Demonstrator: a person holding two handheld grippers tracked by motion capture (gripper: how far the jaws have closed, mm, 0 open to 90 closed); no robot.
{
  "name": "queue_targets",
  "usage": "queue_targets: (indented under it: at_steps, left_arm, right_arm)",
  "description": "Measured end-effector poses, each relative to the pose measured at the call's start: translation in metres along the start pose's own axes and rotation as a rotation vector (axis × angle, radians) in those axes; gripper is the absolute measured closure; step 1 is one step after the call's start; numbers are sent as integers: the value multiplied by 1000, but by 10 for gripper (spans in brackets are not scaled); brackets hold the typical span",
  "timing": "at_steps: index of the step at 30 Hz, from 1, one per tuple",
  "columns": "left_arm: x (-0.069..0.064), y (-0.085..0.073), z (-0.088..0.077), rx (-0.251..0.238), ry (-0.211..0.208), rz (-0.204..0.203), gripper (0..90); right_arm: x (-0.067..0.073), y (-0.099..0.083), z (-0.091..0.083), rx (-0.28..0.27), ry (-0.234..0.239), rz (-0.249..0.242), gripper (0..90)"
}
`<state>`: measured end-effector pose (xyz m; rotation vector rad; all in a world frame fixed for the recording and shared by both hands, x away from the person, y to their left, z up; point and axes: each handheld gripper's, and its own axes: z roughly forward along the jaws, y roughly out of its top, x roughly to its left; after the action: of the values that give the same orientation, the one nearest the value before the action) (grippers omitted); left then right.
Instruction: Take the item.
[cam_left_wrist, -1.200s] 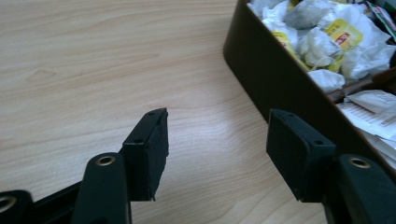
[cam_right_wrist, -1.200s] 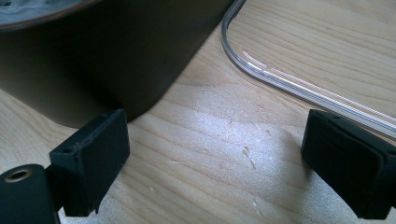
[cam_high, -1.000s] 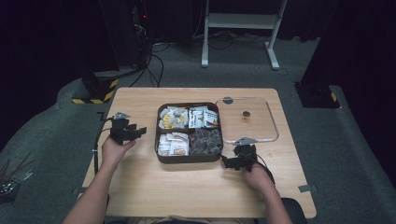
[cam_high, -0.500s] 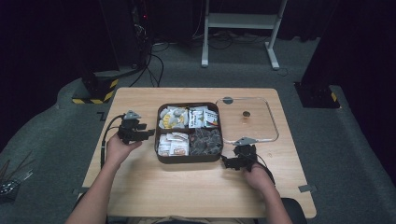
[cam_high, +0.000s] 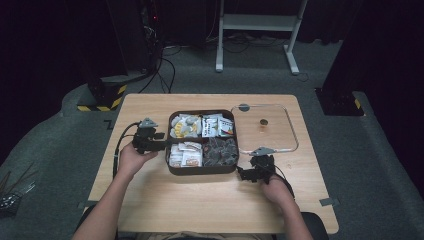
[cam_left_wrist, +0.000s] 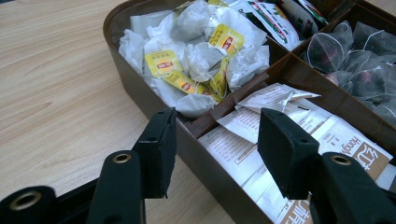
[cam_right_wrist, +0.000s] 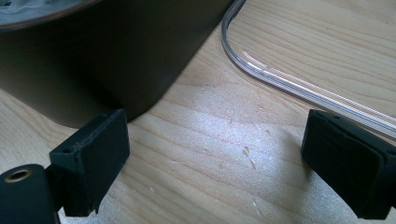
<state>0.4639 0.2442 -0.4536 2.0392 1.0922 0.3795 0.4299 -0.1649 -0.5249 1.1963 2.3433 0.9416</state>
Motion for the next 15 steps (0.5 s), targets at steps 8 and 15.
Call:
queue_targets:
  at_steps: [8,15]
  left_arm:
    - [-8,6,7,-2,-22,29,491]
    - [-16,11,16,-19,-50,42,512]
  right_arm:
    - [0,0,0,0,-1,-1,79]
    - [1,0,0,1,-3,2,79]
